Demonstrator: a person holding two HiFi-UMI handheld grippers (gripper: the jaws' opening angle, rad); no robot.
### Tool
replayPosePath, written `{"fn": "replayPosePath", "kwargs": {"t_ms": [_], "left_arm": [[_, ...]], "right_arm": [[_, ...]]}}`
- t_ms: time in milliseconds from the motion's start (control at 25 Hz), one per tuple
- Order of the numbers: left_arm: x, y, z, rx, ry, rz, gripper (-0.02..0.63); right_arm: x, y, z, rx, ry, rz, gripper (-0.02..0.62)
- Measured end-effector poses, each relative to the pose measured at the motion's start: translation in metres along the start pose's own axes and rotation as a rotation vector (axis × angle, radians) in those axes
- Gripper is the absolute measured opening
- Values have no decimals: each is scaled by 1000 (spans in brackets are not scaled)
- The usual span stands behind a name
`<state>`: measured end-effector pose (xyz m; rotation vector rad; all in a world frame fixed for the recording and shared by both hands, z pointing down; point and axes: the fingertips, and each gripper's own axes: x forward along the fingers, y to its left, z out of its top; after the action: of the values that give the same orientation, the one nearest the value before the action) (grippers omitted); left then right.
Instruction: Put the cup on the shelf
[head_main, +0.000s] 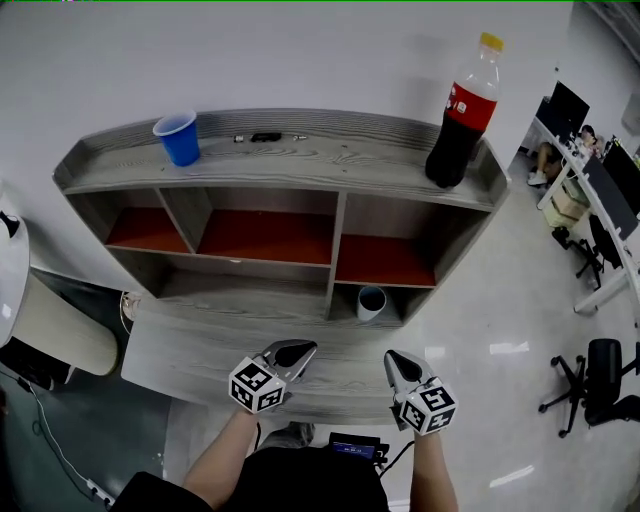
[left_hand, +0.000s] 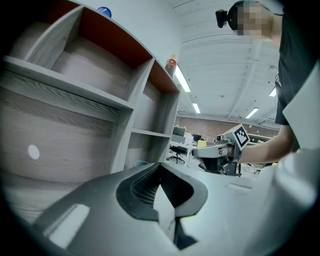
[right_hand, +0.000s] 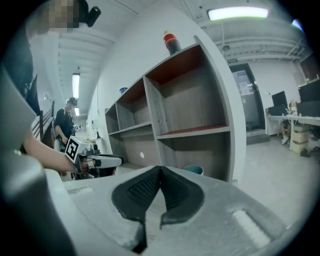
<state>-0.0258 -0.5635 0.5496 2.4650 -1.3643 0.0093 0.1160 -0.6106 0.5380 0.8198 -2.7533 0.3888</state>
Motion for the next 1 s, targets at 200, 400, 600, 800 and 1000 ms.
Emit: {"fn": "replayPosePath", "kwargs": {"t_ms": [200, 400, 600, 800, 1000], "left_arm": [[14, -15, 8, 22, -8, -55, 2], [18, -18, 10, 61, 5, -64, -9], [16, -23, 8, 78, 14, -57, -9], [12, -32, 5, 79, 21, -44, -9], [6, -46, -3, 82, 52, -22, -9]], "right_arm": [[1, 0, 6, 5, -16, -8, -3], [-2, 0, 10, -10, -21, -12, -3], [-7, -2, 6, -3, -13, -15, -3], [-17, 2, 2, -4, -11, -7, -3], [-33, 6, -3, -6, -7, -3, -3]]}}
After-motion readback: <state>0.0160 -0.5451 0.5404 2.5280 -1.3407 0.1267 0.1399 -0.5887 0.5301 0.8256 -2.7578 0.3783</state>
